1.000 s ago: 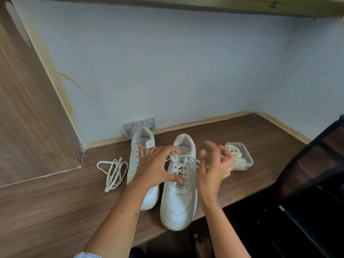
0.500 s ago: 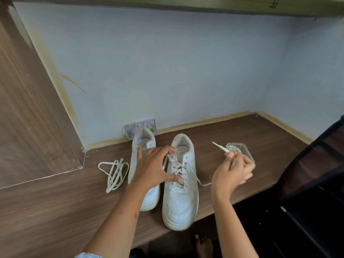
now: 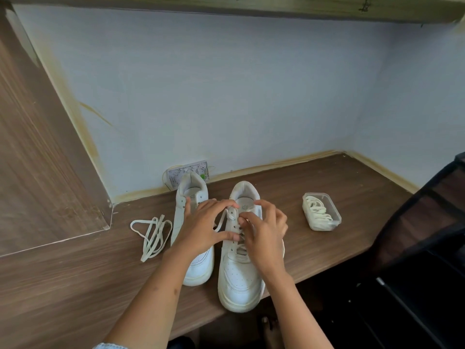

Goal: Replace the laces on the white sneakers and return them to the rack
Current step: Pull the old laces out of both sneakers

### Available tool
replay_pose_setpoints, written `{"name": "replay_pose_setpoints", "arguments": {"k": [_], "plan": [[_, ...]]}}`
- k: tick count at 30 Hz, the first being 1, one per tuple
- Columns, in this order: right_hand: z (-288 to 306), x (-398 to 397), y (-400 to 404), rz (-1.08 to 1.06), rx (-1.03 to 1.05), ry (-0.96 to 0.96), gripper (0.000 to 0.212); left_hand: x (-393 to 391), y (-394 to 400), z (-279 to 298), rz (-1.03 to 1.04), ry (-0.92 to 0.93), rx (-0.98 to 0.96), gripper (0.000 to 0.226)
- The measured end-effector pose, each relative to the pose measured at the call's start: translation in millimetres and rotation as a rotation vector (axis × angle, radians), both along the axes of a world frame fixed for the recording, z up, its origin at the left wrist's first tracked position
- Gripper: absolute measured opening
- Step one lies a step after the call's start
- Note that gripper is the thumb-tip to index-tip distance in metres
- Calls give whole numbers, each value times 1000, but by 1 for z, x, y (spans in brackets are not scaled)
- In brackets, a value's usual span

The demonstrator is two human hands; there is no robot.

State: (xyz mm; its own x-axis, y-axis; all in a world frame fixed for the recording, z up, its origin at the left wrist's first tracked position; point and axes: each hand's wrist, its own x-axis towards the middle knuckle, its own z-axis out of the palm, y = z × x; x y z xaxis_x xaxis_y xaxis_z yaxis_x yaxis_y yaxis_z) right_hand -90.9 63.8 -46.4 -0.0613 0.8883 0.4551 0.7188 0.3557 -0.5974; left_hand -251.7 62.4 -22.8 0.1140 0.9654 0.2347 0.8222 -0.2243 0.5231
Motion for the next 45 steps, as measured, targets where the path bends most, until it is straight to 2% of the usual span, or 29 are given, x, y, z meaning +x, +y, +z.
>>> {"name": "replay_pose_setpoints", "arguments": {"k": [2,6,10,11,14,18,20,23,26,28,29,31,33,36,38,40,41,43,45], "plan": [[-1,-1,3,-21,5,18,6,1,-1,1,8,10,12,66],[1,6,3,-64,-20,66,15,3,-1,4,50,65,24,66],[8,16,-2,-161,-130,361,16,1,-2,3,74,49,18,67],[10,18,-3,-182,-110,379,14,2,-2,3,77,46,19,67],[11,20,-4,-166,22,162,26,3,-2,3,83,52,24,68],[2,9,-3,-56,58,-103,13,7,-1,2,93,68,36,70],[-3,3,-1,-27,30,-130,14,8,-2,2,99,68,47,69],[-1,3,3,-89,29,39,11,8,-2,4,97,74,44,69],[7,11,2,-308,10,415,19,8,-1,4,89,69,39,69],[11,19,1,-417,-21,599,9,7,-1,3,87,67,37,68],[12,21,0,-439,-25,608,5,7,-2,4,89,70,35,68],[12,23,-1,-388,15,522,14,7,-1,3,92,75,35,69],[13,20,-3,-228,56,354,24,7,-1,2,92,64,39,70],[6,11,-5,-27,8,3,19,7,-1,1,87,61,53,70],[-2,5,-4,15,-45,-68,13,7,-1,2,89,55,59,69],[-2,1,-2,-33,-15,38,12,6,-1,2,89,62,59,69],[1,2,0,-108,18,130,19,6,-1,3,87,68,57,69],[10,8,2,-325,56,410,27,5,-1,2,83,70,46,69],[16,20,3,-504,92,675,21,5,0,2,82,73,36,69]]}}
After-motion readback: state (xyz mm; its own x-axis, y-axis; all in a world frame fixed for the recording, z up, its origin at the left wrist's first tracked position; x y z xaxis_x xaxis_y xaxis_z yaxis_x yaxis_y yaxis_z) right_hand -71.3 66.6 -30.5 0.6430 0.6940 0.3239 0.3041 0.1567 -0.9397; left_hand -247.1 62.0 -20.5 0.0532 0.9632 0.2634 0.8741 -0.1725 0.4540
